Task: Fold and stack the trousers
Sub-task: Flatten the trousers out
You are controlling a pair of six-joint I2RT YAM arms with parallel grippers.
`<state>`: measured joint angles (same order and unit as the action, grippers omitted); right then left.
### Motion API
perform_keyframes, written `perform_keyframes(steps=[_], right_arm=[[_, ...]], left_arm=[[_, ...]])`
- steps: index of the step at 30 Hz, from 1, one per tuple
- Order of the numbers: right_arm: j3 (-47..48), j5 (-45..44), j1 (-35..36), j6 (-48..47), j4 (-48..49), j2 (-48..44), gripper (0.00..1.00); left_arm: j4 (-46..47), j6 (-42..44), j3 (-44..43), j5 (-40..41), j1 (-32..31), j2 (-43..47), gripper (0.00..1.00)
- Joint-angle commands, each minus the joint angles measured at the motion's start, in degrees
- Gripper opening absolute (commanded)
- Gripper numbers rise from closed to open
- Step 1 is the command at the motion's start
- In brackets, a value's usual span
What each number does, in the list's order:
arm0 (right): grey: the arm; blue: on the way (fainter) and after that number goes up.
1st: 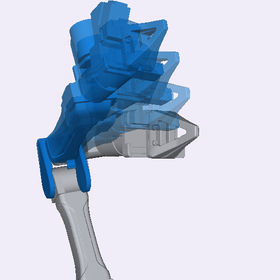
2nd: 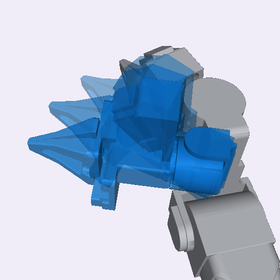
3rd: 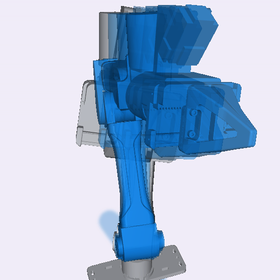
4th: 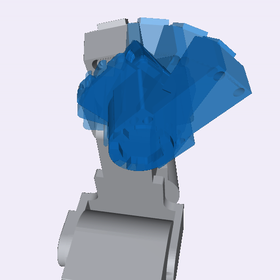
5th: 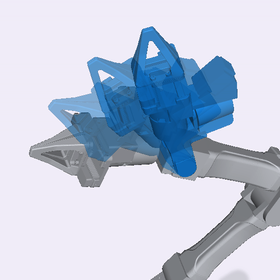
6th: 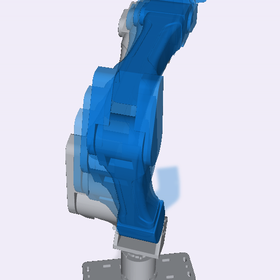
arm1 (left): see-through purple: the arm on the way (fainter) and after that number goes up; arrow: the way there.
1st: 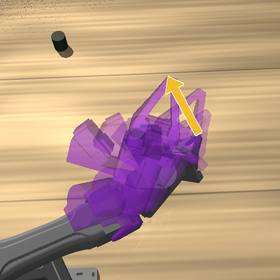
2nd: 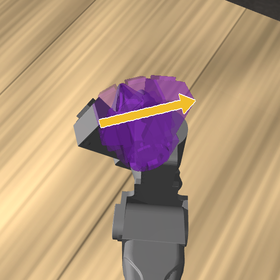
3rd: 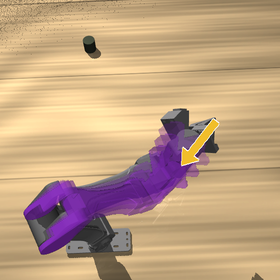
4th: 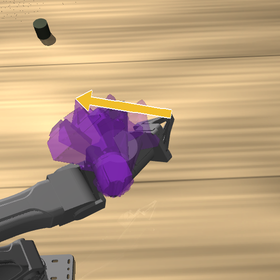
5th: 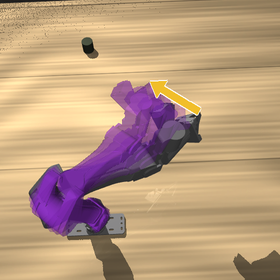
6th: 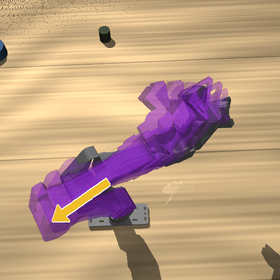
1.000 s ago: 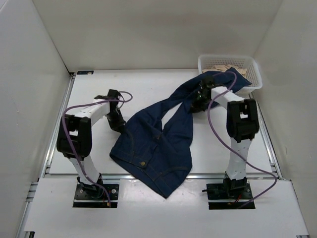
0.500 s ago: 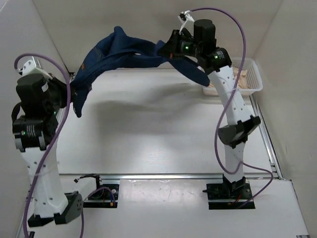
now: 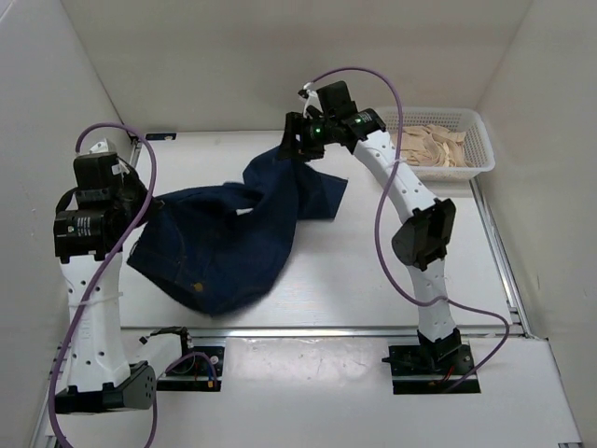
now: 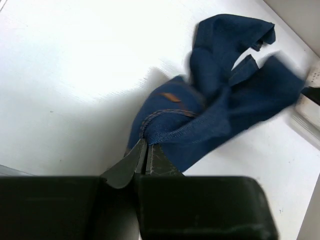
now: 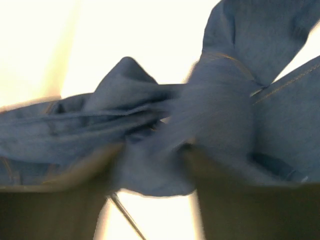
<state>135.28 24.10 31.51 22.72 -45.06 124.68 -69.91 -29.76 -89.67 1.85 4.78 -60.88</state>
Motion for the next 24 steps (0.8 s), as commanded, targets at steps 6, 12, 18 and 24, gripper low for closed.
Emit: perform_keyframes(steps=[6, 12, 18, 24], right_arm=[[-0.3, -13.6, -4.0, 2.2, -3.0, -6.0, 0.99], [-30.9, -19.9, -10.8, 3.6, 7.0, -24.3, 0.07], [-31.2, -21.3, -13.8, -1.0, 4.0, -21.3, 0.00], [-28.0, -15.2, -14.3, 0.9, 5.2, -17.2, 0.00]], left_arm=[[1.4, 1.1, -2.9, -5.4, 0.3, 2.3, 0.11], [4.5, 0.6, 3.7, -9.0, 0.3, 1.8, 0.11], [7.4, -1.4, 5.4, -9.6, -2.8, -0.4, 0.11], [7.9, -2.0, 5.4, -9.4, -5.0, -2.3, 0.11]])
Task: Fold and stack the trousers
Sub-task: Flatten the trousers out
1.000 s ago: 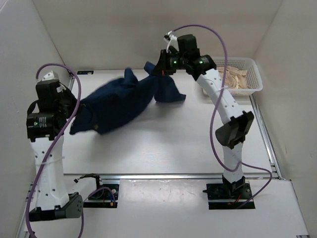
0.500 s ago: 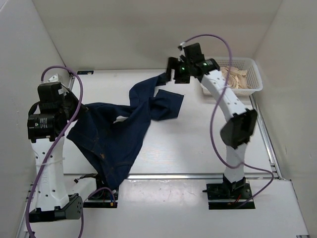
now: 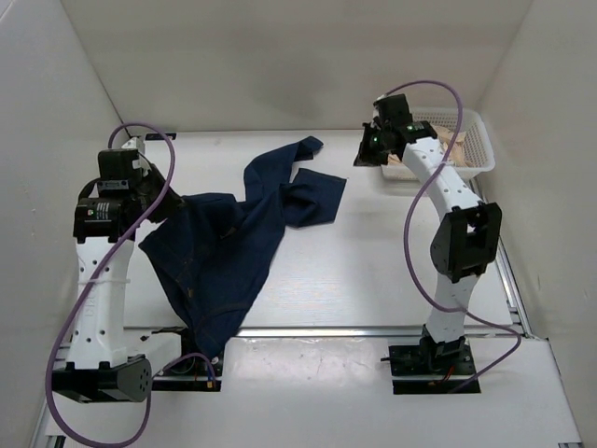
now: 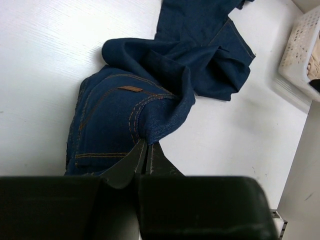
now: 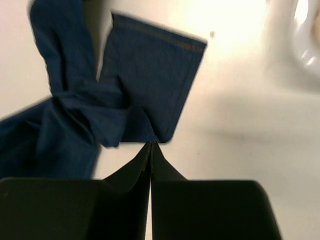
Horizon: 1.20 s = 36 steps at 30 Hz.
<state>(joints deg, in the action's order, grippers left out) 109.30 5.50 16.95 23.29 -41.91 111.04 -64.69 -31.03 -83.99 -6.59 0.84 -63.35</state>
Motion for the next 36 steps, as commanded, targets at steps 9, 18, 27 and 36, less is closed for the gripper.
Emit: perform_keyframes(steps=[9, 18, 27, 36], right_arm=[[-38.1, 12.6, 6.1, 3.4, 11.8, -29.5, 0.92], [-44.9, -1.6, 27.6, 10.5, 8.7, -35.0, 1.00], [-40.3, -3.5, 31.1, 4.9, 10.0, -39.2, 1.00], [-41.9, 2.9, 25.5, 13.0, 15.0, -36.4, 0.94]], left_arm=[[8.2, -6.0, -6.2, -1.4, -10.4, -10.1, 0.11], [8.7, -11.4, -35.2, 0.0, -21.7, -25.8, 0.11], [8.7, -13.3, -43.3, 1.3, -27.9, -31.7, 0.11], [8.7, -13.3, -39.9, 4.0, -27.3, -28.0, 0.11]])
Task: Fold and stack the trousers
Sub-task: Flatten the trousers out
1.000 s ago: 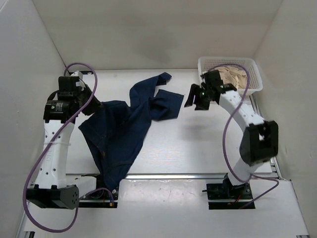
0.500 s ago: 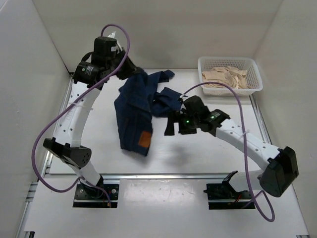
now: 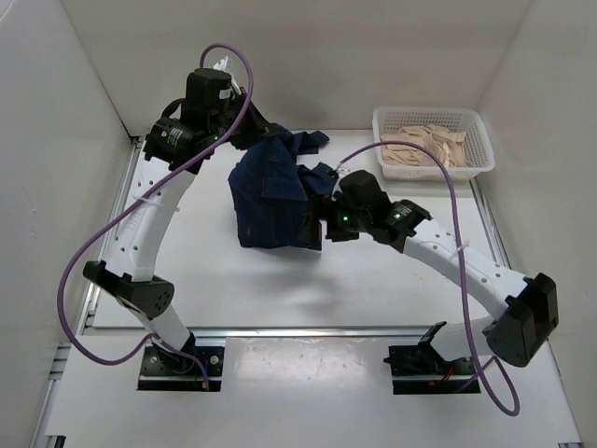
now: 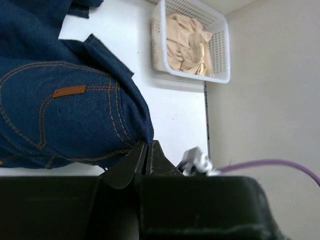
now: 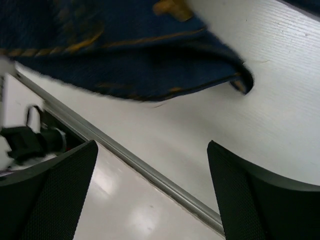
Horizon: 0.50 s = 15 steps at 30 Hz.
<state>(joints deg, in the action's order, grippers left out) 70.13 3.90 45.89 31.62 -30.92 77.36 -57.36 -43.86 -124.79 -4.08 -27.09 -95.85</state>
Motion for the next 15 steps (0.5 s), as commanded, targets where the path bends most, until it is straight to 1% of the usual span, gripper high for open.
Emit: perform_keyframes(steps=[1, 2, 3, 4, 5, 6, 7, 8, 9, 10, 11, 12, 14, 15], right_arm=[[-4.9, 6.1, -4.7, 8.3, 7.3, -5.6, 0.93], [-9.3, 7.5, -7.5, 10.1, 8.4, -7.1, 0.94], [-11.3, 8.8, -9.0, 11.9, 9.2, -8.6, 0.96], [-13.4, 12.0, -10.5, 13.5, 10.5, -11.8, 0.96], [-17.4, 13.6, -13.2, 16.6, 11.2, -13.4, 0.98], [-19.3, 15.1, -14.2, 18.3, 11.8, -16.2, 0.99], [-21.2, 16.5, -14.9, 20.0, 13.3, -17.5, 0.99], [-23.1, 17.8, -15.4, 24.0, 14.6, -18.5, 0.99], [-27.5, 20.5, -15.4, 26.5, 16.6, -19.8, 0.99], [-29.8, 22.2, -15.4, 29.6, 19.7, -19.8, 0.99], [-32.0, 23.2, -14.0, 36.0, 26.5, -19.8, 0.99], [-35.2, 23.3, -13.2, 38.9, 29.7, -19.8, 0.99], [-36.1, 23.3, -10.3, 44.6, 36.6, -17.9, 0.99], [-36.1, 23.3, -9.3, 45.6, 37.8, -15.7, 0.99]], left_arm=[[1.4, 0.1, 1.6, 1.5, 1.2, 5.1, 0.11], [1.4, 0.6, 3.7, 1.5, 2.2, 5.8, 0.11], [0.9, 0.6, 5.5, 1.5, 2.2, 8.0, 0.11], [0.8, 1.2, 7.8, 1.5, 2.9, 9.7, 0.11], [0.1, 1.9, 13.6, 3.0, 2.9, 11.5, 0.11], [0.1, 1.9, 16.9, 4.0, 2.9, 16.0, 0.11], [0.1, 1.3, 20.3, 4.6, 2.9, 18.2, 0.11], [0.1, 0.8, 23.5, 4.6, 3.8, 20.4, 0.11], [0.7, 0.3, 28.4, 4.6, 4.6, 22.4, 0.11], [0.7, 0.3, 30.1, 4.6, 4.6, 25.2, 0.11], [0.7, 0.3, 31.2, 5.1, 5.2, 26.1, 0.11], [0.7, 0.3, 31.8, 5.1, 5.2, 26.7, 0.11], [0.7, 0.3, 31.8, 5.1, 5.2, 26.7, 0.11], [0.7, 1.0, 31.8, 5.1, 5.7, 26.7, 0.11]])
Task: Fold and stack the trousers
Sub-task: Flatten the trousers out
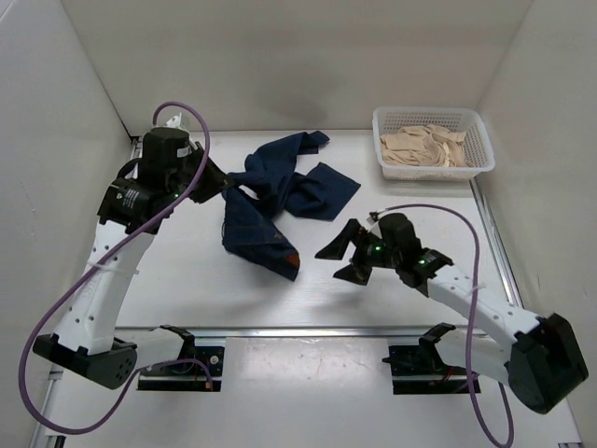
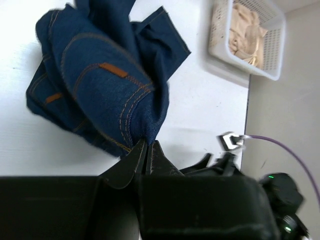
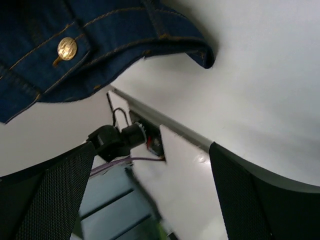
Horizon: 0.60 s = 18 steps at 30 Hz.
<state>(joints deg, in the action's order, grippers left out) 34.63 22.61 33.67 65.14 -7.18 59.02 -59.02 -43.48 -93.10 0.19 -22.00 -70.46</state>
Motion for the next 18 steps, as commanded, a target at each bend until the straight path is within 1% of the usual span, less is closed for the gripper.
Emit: perform_keyframes(steps=[1, 2, 5, 6, 7, 8, 9, 10, 12, 13, 15, 16, 18], right_arm=[[0.2, 3.6, 3.8, 12.9, 15.2, 3.8, 0.99], [0.7, 3.6, 5.2, 14.7, 18.0, 6.1, 0.99], [0.7, 2.4, 6.0, 18.6, 25.9, 9.3, 0.99], [0.7, 2.4, 6.0, 21.8, 31.2, 12.1, 0.99], [1.2, 2.4, 6.5, 23.8, 34.0, 13.7, 0.99], [1.2, 3.0, 6.5, 26.1, 37.3, 17.7, 0.99], [1.2, 3.8, 7.5, 28.6, 44.5, 19.9, 0.99], [1.2, 3.8, 9.1, 33.3, 47.8, 22.1, 0.99], [1.2, 3.3, 11.1, 36.5, 52.1, 26.4, 0.99], [1.2, 1.5, 12.7, 38.1, 52.9, 26.9, 0.99], [0.5, 0.9, 13.3, 38.1, 53.5, 26.9, 0.99], [-0.1, 0.2, 13.4, 38.7, 55.8, 26.9, 0.99], [-2.3, -1.4, 13.4, 39.7, 57.2, 25.4, 0.99]], left_arm=[[2.3, 0.6, -0.7, 0.9, 0.6, 0.8, 0.11], [1.8, 0.6, -1.5, 0.9, 0.6, 0.8, 0.11], [1.8, 1.2, -2.0, 1.4, 0.6, 0.8, 0.11], [1.8, 1.2, -2.0, 1.4, 0.6, 0.8, 0.11], [1.8, 1.2, -2.0, 1.4, 0.6, 0.8, 0.11], [1.8, 1.2, -2.0, 1.4, 0.6, 0.2, 0.11], [1.8, 1.8, -2.7, 1.4, 0.6, -0.3, 0.11], [1.8, 1.8, -3.2, 1.4, 1.2, -0.3, 0.11], [1.8, 2.4, -3.8, 1.4, 1.2, -2.0, 0.11], [1.8, 2.4, -4.3, 1.4, 1.2, -2.1, 0.11], [1.8, 2.9, -6.1, 1.9, 1.8, -4.2, 0.11], [1.8, 3.5, -7.2, 1.9, 2.4, -5.2, 0.11], [1.8, 4.1, -11.2, 1.3, 2.4, -8.5, 0.11]])
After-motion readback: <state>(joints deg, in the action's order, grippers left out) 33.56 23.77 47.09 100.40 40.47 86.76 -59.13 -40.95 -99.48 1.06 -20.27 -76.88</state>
